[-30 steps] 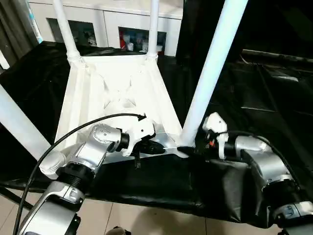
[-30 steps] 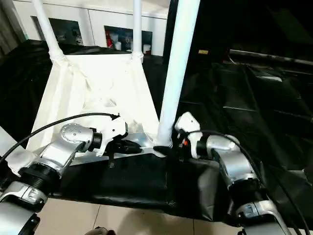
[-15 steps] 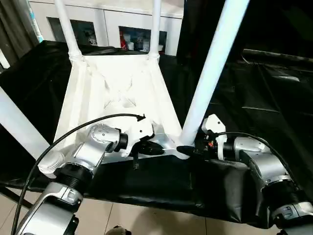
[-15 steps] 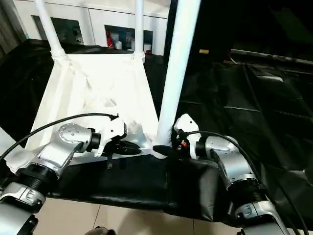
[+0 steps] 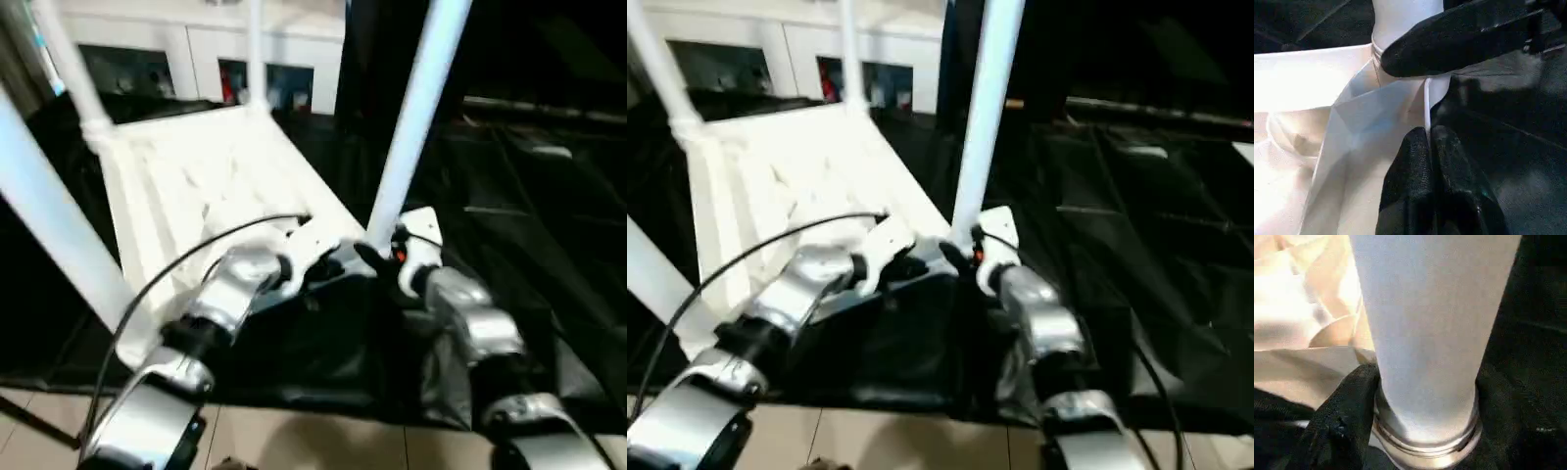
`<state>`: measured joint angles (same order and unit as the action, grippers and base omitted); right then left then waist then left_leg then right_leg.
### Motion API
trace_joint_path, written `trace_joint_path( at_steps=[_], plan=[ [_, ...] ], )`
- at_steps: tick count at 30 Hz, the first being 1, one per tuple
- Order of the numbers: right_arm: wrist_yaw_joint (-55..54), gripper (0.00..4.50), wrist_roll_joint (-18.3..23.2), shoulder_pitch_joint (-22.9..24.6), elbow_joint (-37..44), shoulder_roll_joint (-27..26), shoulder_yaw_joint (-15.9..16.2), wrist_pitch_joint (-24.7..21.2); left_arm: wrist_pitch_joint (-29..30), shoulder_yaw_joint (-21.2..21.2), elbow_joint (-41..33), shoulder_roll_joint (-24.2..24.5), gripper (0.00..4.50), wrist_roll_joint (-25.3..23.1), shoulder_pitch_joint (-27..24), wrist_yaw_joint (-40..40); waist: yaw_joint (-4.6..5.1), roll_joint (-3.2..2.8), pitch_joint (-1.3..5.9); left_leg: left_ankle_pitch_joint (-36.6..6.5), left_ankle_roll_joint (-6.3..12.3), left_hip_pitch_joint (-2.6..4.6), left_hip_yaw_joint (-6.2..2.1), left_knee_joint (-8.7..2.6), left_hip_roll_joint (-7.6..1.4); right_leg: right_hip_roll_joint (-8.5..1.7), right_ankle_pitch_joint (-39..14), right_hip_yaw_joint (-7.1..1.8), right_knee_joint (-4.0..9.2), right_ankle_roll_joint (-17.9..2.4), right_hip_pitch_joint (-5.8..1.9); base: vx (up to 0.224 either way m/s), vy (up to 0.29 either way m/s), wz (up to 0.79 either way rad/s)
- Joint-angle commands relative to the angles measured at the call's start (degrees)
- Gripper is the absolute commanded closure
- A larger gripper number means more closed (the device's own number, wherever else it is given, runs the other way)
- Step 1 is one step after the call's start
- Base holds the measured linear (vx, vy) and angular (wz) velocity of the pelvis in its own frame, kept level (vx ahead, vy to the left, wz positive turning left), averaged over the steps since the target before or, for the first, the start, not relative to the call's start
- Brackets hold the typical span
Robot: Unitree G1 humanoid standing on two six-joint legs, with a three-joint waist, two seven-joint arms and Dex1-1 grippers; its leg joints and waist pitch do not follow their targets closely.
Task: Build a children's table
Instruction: Rotate leg to tighten
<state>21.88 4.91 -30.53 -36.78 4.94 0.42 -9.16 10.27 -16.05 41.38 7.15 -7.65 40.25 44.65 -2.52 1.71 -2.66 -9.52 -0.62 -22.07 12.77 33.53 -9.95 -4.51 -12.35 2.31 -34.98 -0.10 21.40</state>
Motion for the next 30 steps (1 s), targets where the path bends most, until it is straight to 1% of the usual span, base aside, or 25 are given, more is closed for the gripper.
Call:
trace_joint_path(
  at_steps=[1, 2, 3, 4, 5, 6, 7, 8, 9, 11, 12, 13, 15, 16, 17, 18, 20, 22, 24, 25, 26, 27, 28, 29, 30],
  plan=[
    [1.4, 1.82, -0.4, -0.9, -0.7, -3.9, 4.2, -0.1, -0.2, -2.7, 1.2, -3.7, 4.50, -0.5, 0.4, -0.1, 0.05, 0.02, 3.15, -16.1, -1.85, 1.76, -2.64, -4.44, -3.89, -4.62, -10.6, -2.60, 4.74, -11.4, -0.64, 0.000, 0.000, 0.00],
    [3.0, 1.82, -0.3, -0.9, -0.4, -4.0, 4.5, 1.8, -1.1, -2.4, 0.9, -3.1, 4.50, -0.3, 0.1, 0.9, -0.11, 0.42, 3.12, -15.2, -0.84, 1.66, -2.53, -4.32, -3.90, -4.75, -10.1, -2.57, 4.77, -11.6, -0.79, 0.000, 0.000, 0.00],
    [4.1, 1.82, 0.1, -0.8, -0.2, -3.9, 4.4, 2.3, -1.5, -2.3, 0.7, -2.7, 4.50, -0.1, 0.0, 1.5, -0.17, 0.36, 3.09, -15.0, -0.58, 1.62, -2.55, -4.28, -3.89, -4.83, -10.3, -2.58, 4.78, -11.7, -0.82, 0.000, 0.000, 0.00],
    [5.6, 1.27, 0.9, -0.6, 0.3, -3.6, 4.1, 2.5, -1.8, -2.2, 0.2, -2.0, 4.50, 0.1, -0.3, 2.4, -0.19, 0.21, 3.13, -14.4, -0.27, 1.58, -2.54, -4.28, -3.93, -4.76, -10.0, -2.58, 4.71, -11.7, -0.85, 0.000, 0.000, 0.00],
    [5.8, 1.13, 1.1, -0.6, 0.4, -3.5, 4.0, 2.6, -1.8, -2.2, 0.0, -1.9, 4.50, 0.2, -0.4, 2.6, -0.17, 0.24, 3.11, -14.3, -0.03, 1.64, -2.54, -4.32, -3.98, -4.65, -9.9, -2.55, 4.67, -11.7, -0.78, 0.000, 0.000, 0.00],
    [6.7, 1.13, 1.5, -0.4, 0.8, -3.1, 3.7, 2.7, -1.9, -2.1, -0.4, -1.4, 4.50, 0.4, -0.6, 3.2, -0.16, 0.23, 3.11, -14.3, 0.06, 1.62, -2.54, -4.33, -4.01, -4.67, -9.8, -2.53, 4.65, -11.8, -0.79, 0.000, 0.000, 0.00],
    [11.7, 1.07, 2.5, 0.4, 2.8, -0.7, 4.0, 2.4, -3.0, -2.0, -2.1, 0.8, 4.50, 1.4, -1.8, 6.3, -0.21, 0.26, 3.21, -14.0, 0.39, 1.50, -2.55, -4.25, -4.02, -4.73, -8.9, -2.52, 4.52, -12.0, -0.92, 0.000, 0.000, 0.00],
    [11.7, 0.92, 2.5, 0.4, 2.8, -0.7, 4.0, 2.4, -3.0, -2.0, -2.1, 0.8, 4.50, 1.4, -1.8, 6.3, -0.25, 0.38, 3.22, -13.6, 0.75, 1.42, -2.57, -4.24, -4.04, -4.68, -8.3, -2.48, 4.48, -11.9, -1.05, 0.000, 0.000, 0.00],
    [17.2, 0.77, 2.6, 1.6, 5.0, 2.6, 5.3, 1.8, -4.4, -2.2, -4.1, 3.1, 4.50, 2.6, -3.3, 10.5, -0.44, 0.41, 3.35, -11.4, 1.94, 1.27, -2.50, -4.00, -4.10, -4.64, -4.8, -2.41, 4.04, -12.4, -1.28, 0.000, 0.000, 0.00],
    [20.0, 0.68, 2.6, 2.3, 6.2, 4.3, 6.2, 1.4, -5.0, -2.3, -5.3, 4.3, 4.50, 3.3, -4.1, 13.0, -0.35, 0.45, 3.37, -9.9, 2.96, 1.18, -2.34, -3.84, -4.02, -4.48, -2.3, -2.39, 3.76, -12.8, -1.27, 0.000, 0.000, 0.00],
    [23.2, 0.68, 2.6, 3.2, 7.5, 6.6, 7.0, 1.5, -5.6, -2.5, -7.1, 5.9, 4.50, 4.4, -5.4, 16.1, -0.38, 0.41, 3.27, -9.7, 3.63, 1.19, -2.26, -3.79, -4.01, -4.55, -2.0, -2.40, 3.78, -13.3, -1.15, 0.000, 0.000, 0.00],
    [25.6, 0.68, 2.8, 3.7, 8.3, 8.2, 7.4, 1.4, -5.8, -2.5, -8.3, 6.9, 4.50, 5.1, -6.1, 18.0, -0.53, 0.47, 3.25, -9.8, 3.80, 1.26, -2.24, -3.77, -4.09, -4.59, -2.8, -2.36, 3.84, -13.5, -1.23, 0.000, 0.000, 0.00],
    [30.1, 0.68, 3.2, 4.7, 9.7, 11.3, 8.2, 1.2, -5.4, -2.7, -10.5, 9.1, 4.50, 6.0, -7.5, 21.4, -0.67, 0.37, 3.17, -10.3, 3.69, 1.31, -2.23, -3.80, -4.19, -4.61, -3.7, -2.43, 3.89, -13.5, -1.18, 0.000, 0.000, 0.00],
    [32.8, 0.68, 3.3, 5.1, 10.4, 13.4, 8.5, 0.9, -5.0, -2.8, -11.7, 10.5, 4.50, 6.2, -8.1, 22.9, -1.01, 0.20, 3.09, -11.5, 3.02, 1.65, -2.15, -3.92, -4.34, -4.42, -5.5, -2.42, 3.95, -13.6, -0.85, 0.000, 0.000, 0.00],
    [33.3, 0.68, 3.3, 5.2, 10.5, 13.9, 8.5, 0.9, -4.9, -2.8, -11.8, 10.8, 4.50, 6.2, -8.2, 23.1, -1.11, 0.25, 3.09, -11.6, 2.75, 1.71, -2.13, -3.96, -4.37, -4.34, -5.8, -2.39, 3.92, -13.5, -0.83, 0.000, 0.000, 0.00],
    [34.6, 0.68, 3.0, 5.2, 10.4, 14.7, 8.6, 1.3, -5.1, -2.4, -11.8, 11.1, 4.50, 6.5, -8.3, 23.3, -1.22, 0.14, 3.00, -12.2, 2.04, 1.78, -2.12, -4.11, -4.44, -4.25, -6.4, -2.39, 3.90, -13.5, -0.67, 0.000, 0.000, 0.00],
    [35.5, 0.68, 2.9, 5.2, 10.1, 15.2, 8.8, 1.4, -5.0, -2.2, -11.8, 11.2, 4.50, 6.6, -8.3, 23.6, -1.14, 0.33, 2.94, -13.9, 0.65, 1.75, -2.21, -4.27, -4.35, -4.39, -8.3, -2.43, 4.01, -13.3, -0.66, 0.000, 0.000, 0.00],
    [37.6, 0.68, 2.0, 5.3, 9.8, 16.3, 9.7, 1.9, -4.8, -2.1, -12.2, 11.6, 4.50, 7.0, -8.5, 24.2, -1.05, 0.40, 2.97, -14.9, 0.13, 1.73, -2.29, -4.24, -4.28, -4.56, -9.7, -2.48, 4.16, -13.0, -0.66, 0.000, 0.000, 0.00],
    [38.5, 0.68, 1.3, 5.3, 9.2, 17.0, 10.6, 2.4, -4.1, -1.9, -12.6, 11.7, 4.50, 7.3, -8.7, 24.4, -1.06, 0.51, 3.02, -14.3, 0.18, 1.68, -2.27, -4.14, -4.24, -4.60, -9.1, -2.53, 4.14, -12.9, -0.74, 0.000, 0.000, 0.00],
    [38.7, 0.84, 1.5, 5.3, 9.3, 17.2, 10.8, 2.3, -3.9, -1.8, -13.0, 11.8, 4.50, 7.4, -8.8, 24.6, -1.02, 0.55, 3.05, -13.3, 0.56, 1.58, -2.25, -4.06, -4.19, -4.59, -8.0, -2.54, 4.03, -13.0, -0.78, 0.000, 0.000, 0.00],
    [38.5, 0.84, 1.7, 5.2, 9.2, 17.0, 10.6, 2.1, -3.9, -1.8, -12.9, 11.8, 4.50, 7.4, -8.8, 24.5, -1.03, 0.56, 3.14, -12.7, 0.80, 1.57, -2.24, -3.99, -4.17, -4.57, -7.2, -2.52, 3.92, -13.2, -0.86, 0.000, 0.000, 0.00],
    [38.4, 0.95, 2.2, 5.0, 9.1, 16.7, 10.3, 1.7, -4.0, -1.8, -13.0, 11.8, 4.50, 7.4, -8.8, 24.5, -1.00, 0.58, 3.18, -11.6, 1.44, 1.51, -2.19, -3.86, -4.12, -4.55, -5.8, -2.51, 3.80, -13.5, -0.89, 0.000, 0.000, 0.00],
    [38.5, 0.95, 2.5, 4.9, 9.0, 16.4, 10.2, 1.5, -4.0, -1.8, -12.9, 11.8, 4.50, 7.3, -8.7, 24.4, -1.06, 0.58, 3.22, -10.9, 1.98, 1.57, -2.11, -3.76, -4.11, -4.48, -4.8, -2.48, 3.73, -13.7, -0.85, 0.000, 0.000, 0.00],
    [38.6, 0.95, 2.7, 4.8, 8.9, 16.2, 10.0, 1.4, -4.1, -1.7, -12.9, 11.7, 4.50, 7.3, -8.7, 24.4, -1.06, 0.57, 3.21, -10.7, 2.19, 1.55, -2.11, -3.74, -4.11, -4.49, -4.6, -2.47, 3.70, -13.9, -0.88, 0.000, 0.000, 0.00],
    [38.6, 1.06, 2.7, 4.8, 8.9, 16.1, 10.0, 1.4, -4.1, -1.7, -12.9, 11.7, 4.50, 7.2, -8.7, 24.4, -1.09, 0.58, 3.19, -10.6, 2.40, 1.52, -2.10, -3.72, -4.12, -4.46, -4.6, -2.43, 3.70, -14.0, -0.89, 0.000, 0.000, 0.00]
  ],
)
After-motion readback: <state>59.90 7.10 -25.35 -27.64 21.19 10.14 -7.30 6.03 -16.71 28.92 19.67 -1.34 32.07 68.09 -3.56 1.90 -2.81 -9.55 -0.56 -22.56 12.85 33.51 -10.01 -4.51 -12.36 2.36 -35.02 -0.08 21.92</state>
